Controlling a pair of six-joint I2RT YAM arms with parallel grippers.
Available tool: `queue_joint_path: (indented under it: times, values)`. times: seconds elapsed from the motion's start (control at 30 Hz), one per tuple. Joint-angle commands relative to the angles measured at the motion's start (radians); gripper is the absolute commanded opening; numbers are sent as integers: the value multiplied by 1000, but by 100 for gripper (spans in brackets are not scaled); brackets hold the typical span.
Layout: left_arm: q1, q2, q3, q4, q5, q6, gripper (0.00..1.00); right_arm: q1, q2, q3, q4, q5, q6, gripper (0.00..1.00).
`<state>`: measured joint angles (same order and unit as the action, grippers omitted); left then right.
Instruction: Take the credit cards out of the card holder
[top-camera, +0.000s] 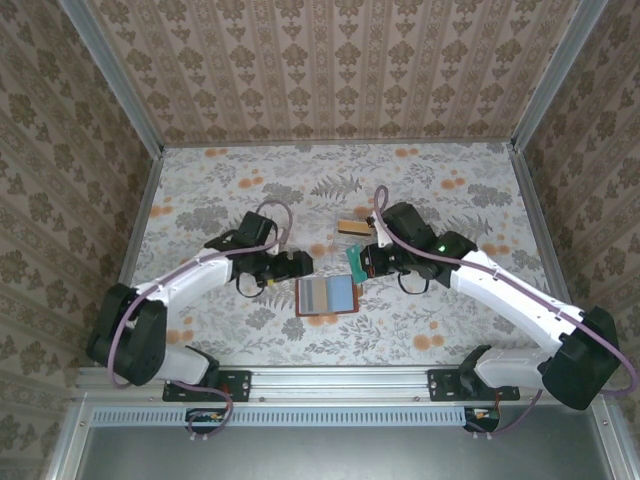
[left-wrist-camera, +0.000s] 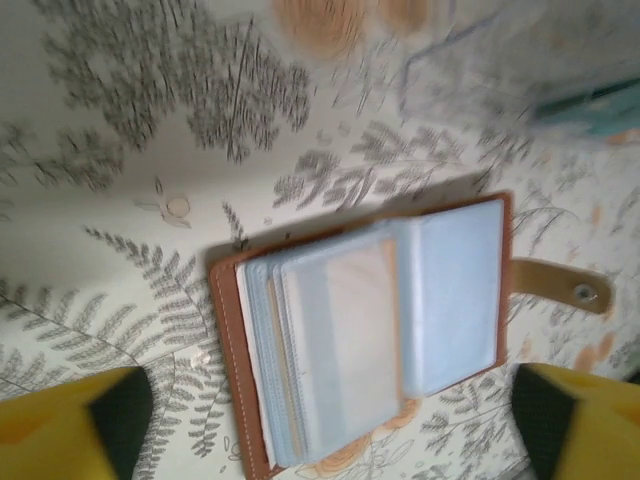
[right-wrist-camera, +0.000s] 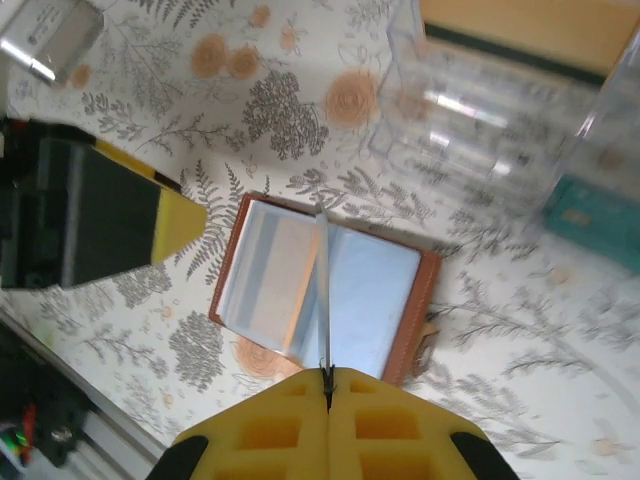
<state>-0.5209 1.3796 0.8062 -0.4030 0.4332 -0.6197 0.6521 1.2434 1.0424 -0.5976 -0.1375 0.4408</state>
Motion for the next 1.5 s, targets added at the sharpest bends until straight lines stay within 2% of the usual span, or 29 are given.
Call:
queue_joint_path:
  times: [0.0, 0.17, 0.23, 0.5, 0.7, 0.93, 1.47]
  values:
    - [30, -54, 35, -26, 36, 15, 100, -2, 19, 88, -196, 70, -255, 0]
    - [58, -87, 47, -12, 70, 18, 100, 3, -6, 96, -163, 120, -521, 0]
    - [94, -95, 47, -8, 78, 20, 100, 3, -11, 83, -143, 149, -610, 0]
    - [105, -114, 43, 3, 90, 28, 100, 3, 99, 81, -154, 271, -936, 0]
    - [115, -120, 60, -12, 84, 48, 100, 1, 140, 21, -85, 333, -1129, 0]
    - [127, -123, 60, -12, 82, 54, 100, -10, 192, -36, -28, 362, -1214, 0]
    - [143, -101, 63, 3, 97, 57, 100, -75, 230, -53, 38, 355, -1240, 0]
